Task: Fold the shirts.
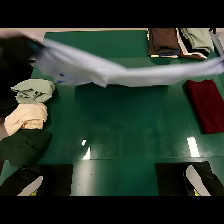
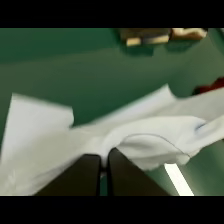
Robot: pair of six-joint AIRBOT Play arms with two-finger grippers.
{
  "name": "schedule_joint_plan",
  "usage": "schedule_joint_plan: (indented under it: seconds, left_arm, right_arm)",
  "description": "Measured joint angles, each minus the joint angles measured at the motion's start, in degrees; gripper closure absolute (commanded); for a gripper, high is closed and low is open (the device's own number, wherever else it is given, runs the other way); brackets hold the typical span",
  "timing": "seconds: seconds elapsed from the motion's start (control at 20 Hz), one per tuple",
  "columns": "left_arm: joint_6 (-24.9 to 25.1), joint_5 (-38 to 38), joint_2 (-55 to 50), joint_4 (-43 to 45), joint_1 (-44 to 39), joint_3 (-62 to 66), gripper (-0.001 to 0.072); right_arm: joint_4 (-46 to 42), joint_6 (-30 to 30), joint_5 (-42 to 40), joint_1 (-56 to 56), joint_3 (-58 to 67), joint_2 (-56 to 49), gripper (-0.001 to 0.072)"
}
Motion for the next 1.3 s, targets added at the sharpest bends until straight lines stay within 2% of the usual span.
schedule_joint_plan:
  seconds: [0.25, 0.5, 0.7, 0.9, 1.1, 1.3]
  left_arm:
    - [-0.22, -0.42, 0.94, 3.65, 0.00, 19.87, 0.0685]
    - [-0.42, -2.51, -1.01, 6.49, 0.00, 20.90, 0.0684]
    - [-0.42, -4.52, -8.04, 7.82, 0.00, 13.29, 0.0684]
    - [-0.39, -5.42, -19.08, 8.81, 0.35, 5.84, 0.0683]
    - [-1.16, -4.48, -31.89, 9.11, 3.58, 1.88, 0.0684]
    - [0.07, -1.18, -40.24, 5.97, 6.64, 0.81, 0.0684]
  right_arm:
    - [-0.20, 0.81, 5.57, -3.37, 20.09, -0.04, 0.0699]
    - [-0.39, 3.82, 11.96, -4.85, 30.91, -5.40, 0.0700]
    - [-2.71, 6.40, 16.02, -0.07, 29.11, -12.37, 0.0699]
    - [-12.20, 8.55, 18.03, 8.61, 20.52, -22.01, 0.0699]
    - [-17.84, 9.42, 15.58, 13.00, 14.03, -33.18, 0.0699]
    - [-19.76, 9.57, 12.33, 14.29, 16.17, -43.06, 0.0698]
